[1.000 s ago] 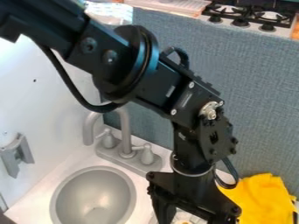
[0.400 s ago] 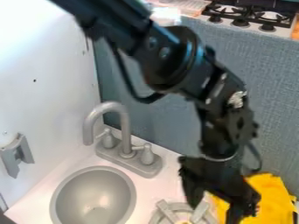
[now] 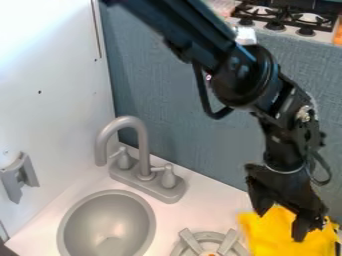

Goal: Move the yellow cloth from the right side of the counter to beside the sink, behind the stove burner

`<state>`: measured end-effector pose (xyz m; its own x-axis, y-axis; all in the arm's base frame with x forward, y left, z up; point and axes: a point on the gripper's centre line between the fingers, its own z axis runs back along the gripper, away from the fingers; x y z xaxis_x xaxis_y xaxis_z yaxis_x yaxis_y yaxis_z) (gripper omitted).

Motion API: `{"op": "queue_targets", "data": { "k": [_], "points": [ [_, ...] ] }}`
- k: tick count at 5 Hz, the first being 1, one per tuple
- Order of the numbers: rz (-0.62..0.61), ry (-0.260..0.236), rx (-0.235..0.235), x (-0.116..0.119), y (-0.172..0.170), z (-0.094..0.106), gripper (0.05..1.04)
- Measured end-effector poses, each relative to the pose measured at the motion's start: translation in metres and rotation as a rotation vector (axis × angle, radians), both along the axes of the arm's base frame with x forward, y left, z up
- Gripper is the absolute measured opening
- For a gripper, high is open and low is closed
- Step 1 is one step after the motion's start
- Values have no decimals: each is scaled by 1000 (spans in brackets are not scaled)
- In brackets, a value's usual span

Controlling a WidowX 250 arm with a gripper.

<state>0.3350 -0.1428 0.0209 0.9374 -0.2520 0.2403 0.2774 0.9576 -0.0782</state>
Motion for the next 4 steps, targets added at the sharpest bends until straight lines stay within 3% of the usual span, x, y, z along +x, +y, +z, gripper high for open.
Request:
{"op": "queue_targets", "data": {
  "k": [1,3,4],
  "points": [
    [-18,-25,16,25,-4,-16,1001],
    [-55,-6,46,46,-9,-51,1001],
    [-69,6,37,52,-8,-75,1001]
  ]
}}
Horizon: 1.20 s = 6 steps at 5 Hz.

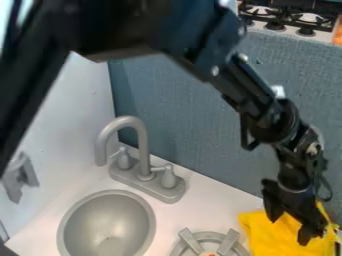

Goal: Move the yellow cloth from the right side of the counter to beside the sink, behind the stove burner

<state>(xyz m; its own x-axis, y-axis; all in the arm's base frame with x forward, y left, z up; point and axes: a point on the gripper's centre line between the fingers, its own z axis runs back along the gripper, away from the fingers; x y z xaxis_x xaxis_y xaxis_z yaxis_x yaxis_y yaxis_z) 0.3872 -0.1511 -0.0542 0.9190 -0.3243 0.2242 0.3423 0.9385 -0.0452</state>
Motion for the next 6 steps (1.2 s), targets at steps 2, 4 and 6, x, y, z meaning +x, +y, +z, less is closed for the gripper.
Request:
{"op": "queue_targets", "data": {
  "k": [2,4,6],
  "points": [
    [-18,16,7,10,-3,-35,1001],
    [60,17,-111,16,26,-49,1001],
    [385,-8,-29,22,102,-52,1001]
  ]
}}
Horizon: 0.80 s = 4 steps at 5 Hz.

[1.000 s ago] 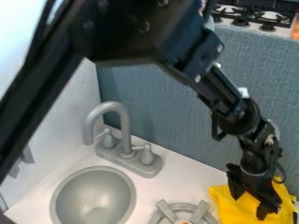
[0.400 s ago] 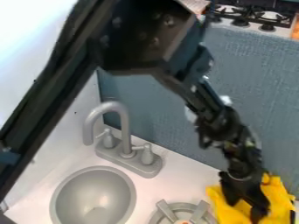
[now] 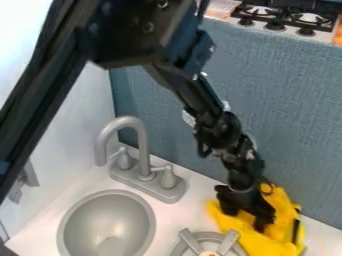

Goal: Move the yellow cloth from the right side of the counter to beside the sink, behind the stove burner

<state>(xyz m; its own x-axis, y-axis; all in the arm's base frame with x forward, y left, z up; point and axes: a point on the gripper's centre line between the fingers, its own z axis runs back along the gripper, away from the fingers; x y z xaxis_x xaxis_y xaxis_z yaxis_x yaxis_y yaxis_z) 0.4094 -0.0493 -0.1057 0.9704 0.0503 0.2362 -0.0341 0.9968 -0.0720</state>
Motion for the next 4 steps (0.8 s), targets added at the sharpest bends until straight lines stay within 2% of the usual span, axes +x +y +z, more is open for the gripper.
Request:
{"op": "queue_targets", "data": {
  "k": [1,2,3,4],
  "points": [
    [161,32,100,-5,40,-3,1001],
    [288,59,178,-19,59,0,1001],
    [395,182,164,-46,75,1,1001],
    [366,234,83,-58,62,3,1001]
  ]
}}
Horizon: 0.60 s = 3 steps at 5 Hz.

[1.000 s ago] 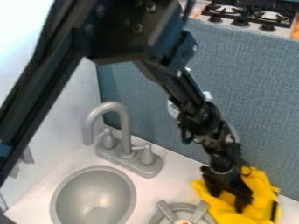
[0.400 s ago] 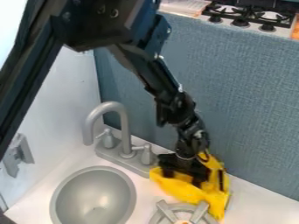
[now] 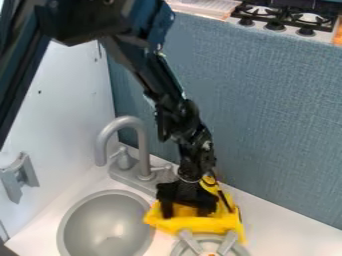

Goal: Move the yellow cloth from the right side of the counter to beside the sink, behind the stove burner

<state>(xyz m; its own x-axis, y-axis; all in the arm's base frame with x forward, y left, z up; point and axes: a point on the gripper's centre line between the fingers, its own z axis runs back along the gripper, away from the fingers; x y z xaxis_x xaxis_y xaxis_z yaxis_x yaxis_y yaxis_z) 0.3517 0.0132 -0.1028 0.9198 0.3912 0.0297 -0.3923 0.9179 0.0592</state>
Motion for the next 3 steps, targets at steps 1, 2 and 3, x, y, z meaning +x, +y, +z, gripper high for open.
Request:
{"op": "queue_targets", "data": {
  "k": [1,2,3],
  "points": [
    [-57,-98,-113,3,-25,31,1001],
    [-133,-183,-147,7,-56,71,1001],
    [-197,-212,-114,-11,-75,120,1001]
  ]
}}
